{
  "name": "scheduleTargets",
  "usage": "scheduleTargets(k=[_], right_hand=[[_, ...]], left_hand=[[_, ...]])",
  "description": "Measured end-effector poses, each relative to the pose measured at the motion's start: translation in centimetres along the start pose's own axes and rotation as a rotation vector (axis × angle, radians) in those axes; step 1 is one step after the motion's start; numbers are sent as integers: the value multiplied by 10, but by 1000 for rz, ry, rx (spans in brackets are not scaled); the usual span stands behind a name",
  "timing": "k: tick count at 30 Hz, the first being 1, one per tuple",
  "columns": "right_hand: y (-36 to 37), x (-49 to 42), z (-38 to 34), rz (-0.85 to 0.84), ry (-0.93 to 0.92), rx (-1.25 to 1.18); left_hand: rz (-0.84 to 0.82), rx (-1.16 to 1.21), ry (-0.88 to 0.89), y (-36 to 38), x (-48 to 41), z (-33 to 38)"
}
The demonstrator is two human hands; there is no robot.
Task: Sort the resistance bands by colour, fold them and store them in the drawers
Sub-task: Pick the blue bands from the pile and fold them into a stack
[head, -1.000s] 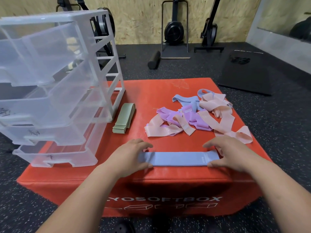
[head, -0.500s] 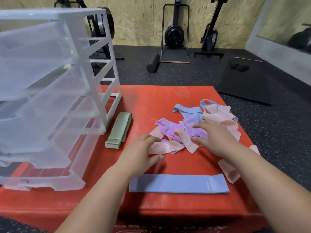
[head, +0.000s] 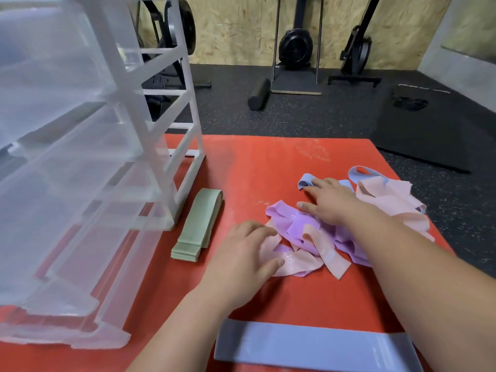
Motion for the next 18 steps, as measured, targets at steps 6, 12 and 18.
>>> scheduleTargets(k=[6, 12, 18], right_hand=[[-33, 12, -5, 242, -54, -145], [-113, 78, -9, 509, -124, -426], [-155, 145, -36, 513, -258, -586]], left_hand=[[7, 6, -23, -4, -3, 6], [48, 29, -30, -22, 2, 23], [126, 99, -34, -49, 14, 48]])
Point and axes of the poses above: each hand's wrist, its own x-axis away from the middle knuckle, its own y-axis out of the palm, z = x × y, the point moved 9 cm from there along -x, towards the middle knuckle, and after that the axes turned 11 degrees about -x, right-handed, at the moved point
